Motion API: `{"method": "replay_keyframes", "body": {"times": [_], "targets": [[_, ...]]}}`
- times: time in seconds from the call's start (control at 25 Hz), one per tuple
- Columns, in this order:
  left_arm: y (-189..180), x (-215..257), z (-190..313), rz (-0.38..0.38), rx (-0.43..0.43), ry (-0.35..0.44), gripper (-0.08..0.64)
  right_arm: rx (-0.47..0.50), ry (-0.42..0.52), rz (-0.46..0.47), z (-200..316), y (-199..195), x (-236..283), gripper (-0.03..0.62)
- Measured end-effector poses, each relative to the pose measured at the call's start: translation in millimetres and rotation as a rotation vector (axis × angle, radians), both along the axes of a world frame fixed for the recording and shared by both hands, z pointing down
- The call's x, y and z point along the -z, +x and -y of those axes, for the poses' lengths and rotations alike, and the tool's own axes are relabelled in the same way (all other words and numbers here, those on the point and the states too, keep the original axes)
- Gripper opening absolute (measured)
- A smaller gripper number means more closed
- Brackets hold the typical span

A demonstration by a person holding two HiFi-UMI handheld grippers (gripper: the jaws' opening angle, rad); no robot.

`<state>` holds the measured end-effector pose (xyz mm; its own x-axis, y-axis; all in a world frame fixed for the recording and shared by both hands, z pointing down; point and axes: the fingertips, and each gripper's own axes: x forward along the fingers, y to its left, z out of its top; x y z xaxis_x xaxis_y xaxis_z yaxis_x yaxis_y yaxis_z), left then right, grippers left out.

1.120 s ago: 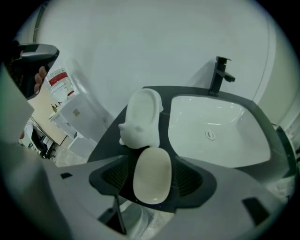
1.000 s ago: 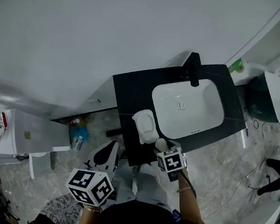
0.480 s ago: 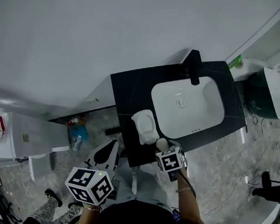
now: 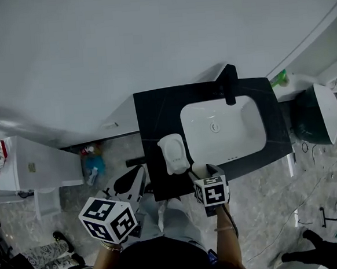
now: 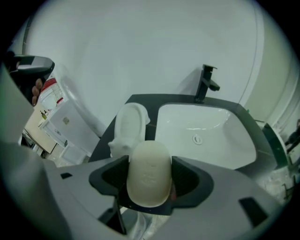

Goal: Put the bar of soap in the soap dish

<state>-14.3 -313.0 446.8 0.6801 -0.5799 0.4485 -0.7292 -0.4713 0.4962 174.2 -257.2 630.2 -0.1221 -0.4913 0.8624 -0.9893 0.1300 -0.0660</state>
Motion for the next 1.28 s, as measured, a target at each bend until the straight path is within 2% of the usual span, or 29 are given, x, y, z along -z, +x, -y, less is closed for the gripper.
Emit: {"method": "replay_keyframes", "body": {"times": [0.32, 0.44, 0.6, 0.88, 1.28], "targets": [[-7.2, 27.5, 8.9, -0.023, 0.026, 0.077, -0.002, -0.013, 0.210, 0.036, 48.1, -13.7, 62.5, 0.301], [-16.4, 33.5, 11.9, -0.023, 0.051, 0.094, -0.002, -0.003, 0.263, 0.052, 64.9, -23.9, 75.7, 0.301], [-34.9, 39.5, 14.9, -0.022, 0.107, 0.113, -0.002, 0.033, 0.286, 0.069, 83.5, -41.8, 77.9, 0.301], [-63.5, 34.7, 12.5, -0.001, 0.193, 0.099, -0.002, 0.052, 0.318, 0.066, 102.8, -61.0, 47.6, 0.301], [-78.6, 31.0, 5.6, 0.027, 0.227, 0.090, -0.002, 0.107, 0.331, -0.012, 104.6, -78.6, 18.3, 0.301]]}}
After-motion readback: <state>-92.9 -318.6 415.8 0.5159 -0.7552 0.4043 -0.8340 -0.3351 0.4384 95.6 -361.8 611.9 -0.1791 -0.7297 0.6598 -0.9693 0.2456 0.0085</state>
